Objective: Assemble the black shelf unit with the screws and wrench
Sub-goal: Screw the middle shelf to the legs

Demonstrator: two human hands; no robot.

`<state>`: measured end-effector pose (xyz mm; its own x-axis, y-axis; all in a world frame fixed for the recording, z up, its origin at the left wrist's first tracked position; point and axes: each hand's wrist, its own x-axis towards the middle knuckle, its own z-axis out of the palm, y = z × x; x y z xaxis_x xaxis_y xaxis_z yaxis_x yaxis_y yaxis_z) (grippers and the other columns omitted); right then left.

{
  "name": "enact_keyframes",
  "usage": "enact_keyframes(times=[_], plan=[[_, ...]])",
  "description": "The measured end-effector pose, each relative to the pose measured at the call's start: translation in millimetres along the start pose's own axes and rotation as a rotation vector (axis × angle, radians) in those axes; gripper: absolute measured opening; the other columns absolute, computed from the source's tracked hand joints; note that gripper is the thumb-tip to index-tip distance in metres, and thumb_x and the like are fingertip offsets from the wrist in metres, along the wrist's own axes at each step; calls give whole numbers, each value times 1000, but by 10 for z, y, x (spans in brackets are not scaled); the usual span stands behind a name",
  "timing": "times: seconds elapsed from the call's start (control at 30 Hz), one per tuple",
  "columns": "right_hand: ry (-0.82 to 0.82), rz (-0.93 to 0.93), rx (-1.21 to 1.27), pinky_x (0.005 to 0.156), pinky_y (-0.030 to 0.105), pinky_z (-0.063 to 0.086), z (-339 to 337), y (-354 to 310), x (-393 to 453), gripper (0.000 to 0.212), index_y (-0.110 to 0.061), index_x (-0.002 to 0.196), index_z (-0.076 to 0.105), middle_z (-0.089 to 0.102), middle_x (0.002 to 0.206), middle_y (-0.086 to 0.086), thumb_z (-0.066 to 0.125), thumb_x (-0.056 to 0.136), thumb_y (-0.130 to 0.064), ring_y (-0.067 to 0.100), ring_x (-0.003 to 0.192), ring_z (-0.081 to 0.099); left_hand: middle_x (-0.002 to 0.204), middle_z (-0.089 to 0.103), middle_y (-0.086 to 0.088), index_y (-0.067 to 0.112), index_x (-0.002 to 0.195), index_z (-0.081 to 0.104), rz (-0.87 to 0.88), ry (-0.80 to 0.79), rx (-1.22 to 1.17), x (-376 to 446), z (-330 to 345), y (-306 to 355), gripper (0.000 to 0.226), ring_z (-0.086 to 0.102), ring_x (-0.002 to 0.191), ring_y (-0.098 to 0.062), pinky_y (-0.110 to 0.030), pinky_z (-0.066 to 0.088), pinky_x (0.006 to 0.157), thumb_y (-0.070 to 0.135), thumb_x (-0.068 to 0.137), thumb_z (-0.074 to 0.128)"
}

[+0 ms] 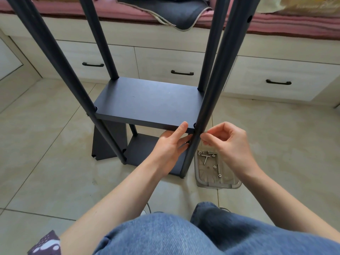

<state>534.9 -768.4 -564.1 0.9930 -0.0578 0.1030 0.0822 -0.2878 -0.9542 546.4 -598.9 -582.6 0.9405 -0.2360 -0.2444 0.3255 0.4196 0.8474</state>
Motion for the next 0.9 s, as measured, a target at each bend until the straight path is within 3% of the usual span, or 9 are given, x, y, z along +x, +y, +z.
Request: enact_keyframes(times=[0.23, 0.37, 0.53, 0.67, 0.8, 0.9], plan=[[40, -63, -174, 70, 41, 59, 11, -25, 23, 16, -25, 72, 68, 72, 70, -8, 83, 75, -30, 12, 70, 70, 130, 67, -8, 3, 136, 54, -6, -9, 13, -9, 4, 4, 55, 64, 121, -24, -47, 35, 117, 39, 95, 55], [54, -93, -237, 65, 30, 57, 23, -58, 27, 18, -26, 72, 68, 71, 70, -11, 84, 75, -34, 6, 67, 68, 129, 68, -9, 1, 134, 56, -7, 1, 25, -3, 2, -6, 50, 63, 123, -24, -48, 34, 117, 37, 99, 52], [70, -75, -261, 59, 28, 54, 14, -87, 0, 23, -23, 71, 65, 69, 63, -6, 82, 77, -38, 9, 61, 65, 130, 67, -12, -2, 134, 55, -8, 11, 19, 1, 2, -10, 50, 61, 125, -27, -50, 32, 118, 34, 101, 52], [61, -103, -278, 65, 29, 55, 41, -120, -38, 17, -24, 75, 65, 70, 68, -7, 80, 81, -29, 9, 66, 68, 131, 67, -11, -1, 137, 53, -19, 9, 9, -8, 10, 3, 52, 61, 124, -26, -50, 32, 118, 36, 100, 52], [59, -122, -309, 64, 13, 49, 25, -120, -68, 13, -25, 79, 67, 69, 72, -12, 79, 81, -20, 1, 69, 66, 130, 67, -11, 1, 140, 48, -19, 13, 3, -12, 21, 5, 51, 64, 121, -27, -50, 35, 117, 34, 102, 51], [62, -132, -313, 66, 14, 51, 14, -114, -83, 12, -23, 80, 68, 70, 73, -13, 76, 84, -14, 0, 71, 67, 132, 65, -14, -1, 140, 47, -12, 13, 2, -1, 18, -3, 50, 64, 121, -29, -50, 36, 116, 32, 102, 51]])
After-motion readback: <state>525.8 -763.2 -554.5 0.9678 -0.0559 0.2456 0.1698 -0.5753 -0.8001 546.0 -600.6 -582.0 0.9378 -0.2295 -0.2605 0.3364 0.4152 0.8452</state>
